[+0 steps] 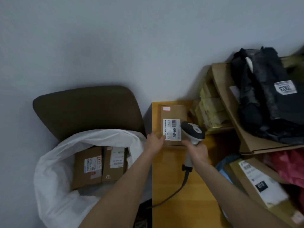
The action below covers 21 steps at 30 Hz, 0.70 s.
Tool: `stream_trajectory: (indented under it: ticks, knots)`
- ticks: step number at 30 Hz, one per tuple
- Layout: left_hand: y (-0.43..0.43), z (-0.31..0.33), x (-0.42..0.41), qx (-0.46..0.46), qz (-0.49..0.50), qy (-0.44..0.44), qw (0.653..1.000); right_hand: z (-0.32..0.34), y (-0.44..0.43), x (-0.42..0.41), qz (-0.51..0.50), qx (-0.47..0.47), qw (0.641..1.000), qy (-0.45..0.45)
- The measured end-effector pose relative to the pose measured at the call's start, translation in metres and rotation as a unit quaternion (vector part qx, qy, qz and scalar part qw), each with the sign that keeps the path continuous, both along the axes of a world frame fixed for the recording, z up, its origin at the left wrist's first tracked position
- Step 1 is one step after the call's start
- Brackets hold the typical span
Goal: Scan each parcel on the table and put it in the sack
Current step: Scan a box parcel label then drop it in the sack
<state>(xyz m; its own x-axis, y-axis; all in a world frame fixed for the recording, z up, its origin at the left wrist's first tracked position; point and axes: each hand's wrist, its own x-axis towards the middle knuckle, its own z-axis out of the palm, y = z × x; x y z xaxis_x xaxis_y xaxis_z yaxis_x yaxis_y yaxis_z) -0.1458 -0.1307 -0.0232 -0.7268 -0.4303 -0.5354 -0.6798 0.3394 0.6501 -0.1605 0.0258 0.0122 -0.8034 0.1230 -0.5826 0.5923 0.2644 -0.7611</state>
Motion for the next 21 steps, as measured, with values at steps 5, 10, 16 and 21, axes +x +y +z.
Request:
stream_trajectory:
  ticks: [5,10,16,21]
  knots:
    - [0.023,-0.010,-0.006,0.085,0.084,-0.024,0.993,-0.006,0.013,-0.016,0.098,-0.053,0.992,-0.054]
    - [0.010,0.009,0.016,0.228,0.221,0.010,0.948,-0.001,0.020,-0.008,0.105,-0.096,0.988,-0.057]
    - [-0.024,0.048,0.051,0.212,0.290,0.082,0.929,0.027,0.009,0.016,0.125,-0.137,0.982,-0.029]
    - [-0.078,0.096,0.092,0.235,0.256,0.064,0.935,0.058,0.011,0.029,0.081,-0.141,0.986,0.046]
